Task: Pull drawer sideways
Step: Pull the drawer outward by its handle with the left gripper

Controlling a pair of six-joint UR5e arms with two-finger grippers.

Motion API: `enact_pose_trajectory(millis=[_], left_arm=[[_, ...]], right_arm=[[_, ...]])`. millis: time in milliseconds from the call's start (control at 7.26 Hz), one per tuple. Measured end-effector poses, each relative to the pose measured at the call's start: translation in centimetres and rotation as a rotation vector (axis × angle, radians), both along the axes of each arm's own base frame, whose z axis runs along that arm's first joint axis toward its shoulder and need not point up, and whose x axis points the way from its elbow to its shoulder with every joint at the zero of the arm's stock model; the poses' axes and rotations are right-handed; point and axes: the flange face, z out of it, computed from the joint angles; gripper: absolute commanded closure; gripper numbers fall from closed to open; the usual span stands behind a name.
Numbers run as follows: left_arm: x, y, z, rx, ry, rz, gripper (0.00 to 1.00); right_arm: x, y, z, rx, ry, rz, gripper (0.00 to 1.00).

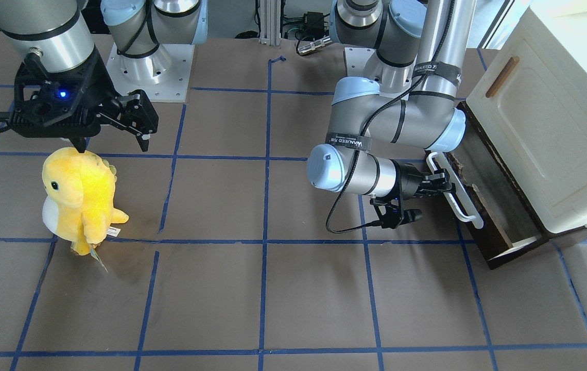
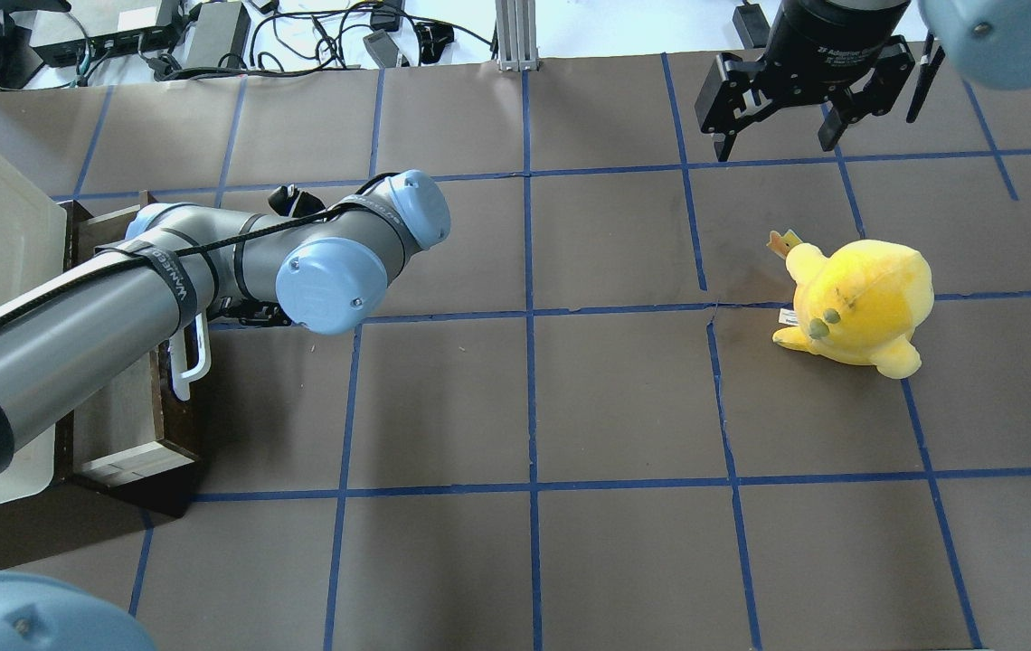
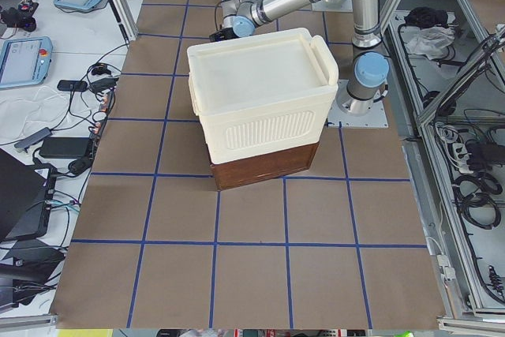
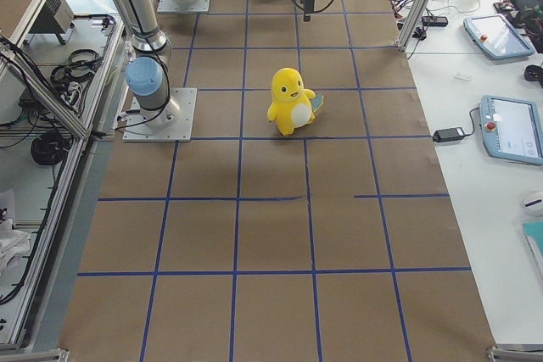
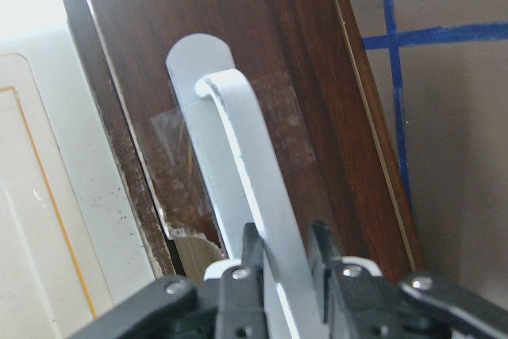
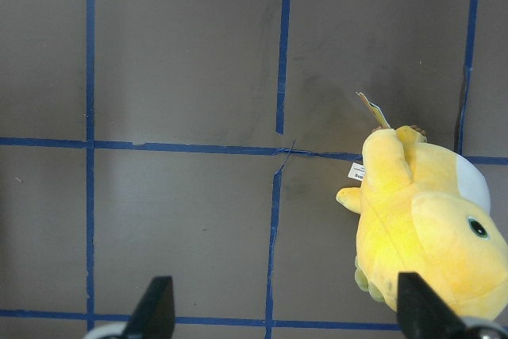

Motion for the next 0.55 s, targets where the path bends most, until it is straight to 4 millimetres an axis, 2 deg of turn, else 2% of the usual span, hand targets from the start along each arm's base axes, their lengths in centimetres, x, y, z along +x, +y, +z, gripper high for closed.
enact_pose_trajectory(millis=[551], left_arm=[[-0.52,-0.03,0.2,-0.005,0.002,-0.009,0.79]], right_arm=[[0.0,0.0,0.0,0.0,0.0,0.0,0.0]])
